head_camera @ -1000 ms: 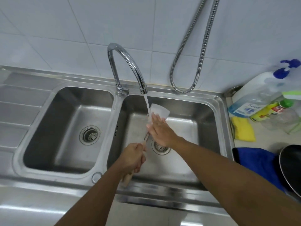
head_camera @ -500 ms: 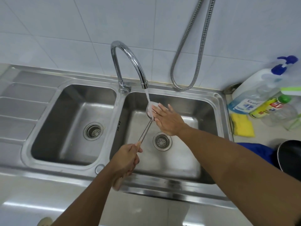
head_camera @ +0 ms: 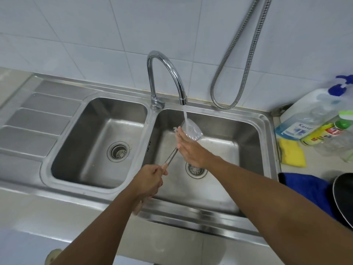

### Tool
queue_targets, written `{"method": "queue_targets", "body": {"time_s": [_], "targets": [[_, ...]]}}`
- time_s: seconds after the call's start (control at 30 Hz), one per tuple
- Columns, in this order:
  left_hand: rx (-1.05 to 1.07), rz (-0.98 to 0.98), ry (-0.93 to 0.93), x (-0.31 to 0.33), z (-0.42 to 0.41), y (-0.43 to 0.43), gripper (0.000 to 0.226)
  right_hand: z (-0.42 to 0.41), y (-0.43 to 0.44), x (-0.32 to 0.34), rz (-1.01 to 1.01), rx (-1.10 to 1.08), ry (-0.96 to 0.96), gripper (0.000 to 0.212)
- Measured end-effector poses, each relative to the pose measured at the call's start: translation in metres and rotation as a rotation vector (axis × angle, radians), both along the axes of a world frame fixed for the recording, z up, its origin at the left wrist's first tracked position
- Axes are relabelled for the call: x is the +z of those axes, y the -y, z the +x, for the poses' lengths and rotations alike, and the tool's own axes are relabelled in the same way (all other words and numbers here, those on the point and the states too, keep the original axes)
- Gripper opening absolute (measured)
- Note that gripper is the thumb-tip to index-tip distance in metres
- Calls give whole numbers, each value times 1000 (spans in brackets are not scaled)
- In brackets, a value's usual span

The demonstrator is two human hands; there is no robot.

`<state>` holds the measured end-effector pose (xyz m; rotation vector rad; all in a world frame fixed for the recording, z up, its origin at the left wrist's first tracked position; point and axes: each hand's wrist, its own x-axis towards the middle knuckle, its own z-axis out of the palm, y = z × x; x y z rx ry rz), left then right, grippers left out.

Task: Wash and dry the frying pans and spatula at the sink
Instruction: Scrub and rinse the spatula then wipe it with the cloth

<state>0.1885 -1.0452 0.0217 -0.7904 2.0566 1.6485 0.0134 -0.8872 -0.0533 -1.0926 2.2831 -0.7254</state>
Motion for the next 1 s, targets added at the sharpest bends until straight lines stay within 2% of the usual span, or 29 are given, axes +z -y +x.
{"method": "queue_targets", "body": {"time_s": [0.07, 0.17, 0.23, 0.27, 0.37, 0.5, 0.57, 0.63, 0.73, 0.87, 0.93, 1.0], "targets": [[-34, -37, 28, -5, 4, 3, 32, 3, -9, -2, -51, -13, -43, 49], [-114, -193, 29, -10, 7, 7, 24, -6, -17, 5, -158, -110, -295, 39], [-142, -323, 8, -13, 6, 7, 17, -17, -18, 13, -165, -92, -435, 37], [-150, -390, -17, -15, 5, 7, 17, -22, -17, 18, -127, -47, -434, 38], [-98, -501, -98, -14, 5, 3, 24, -31, -11, 35, 80, 25, -221, 42], [-91, -631, -169, -6, 9, 5, 31, -51, -8, 40, 189, -177, -70, 48], [-139, -717, -200, -3, 9, 3, 33, -51, -4, 37, 126, -207, -101, 43], [-163, -761, -204, 0, 6, 0, 32, -40, 2, 33, -25, -196, -192, 37], [-199, -804, -186, 5, -2, 0, 29, -26, 1, 25, -129, -45, -342, 54], [-238, -808, -174, 10, -4, -1, 30, -37, -13, 31, -45, -113, -229, 56], [-223, -790, -171, 12, -9, -6, 31, -31, -13, 33, -27, -140, -289, 58], [-193, -754, -149, 15, -17, -10, 32, -18, -14, 33, -41, 5, -371, 67]]}}
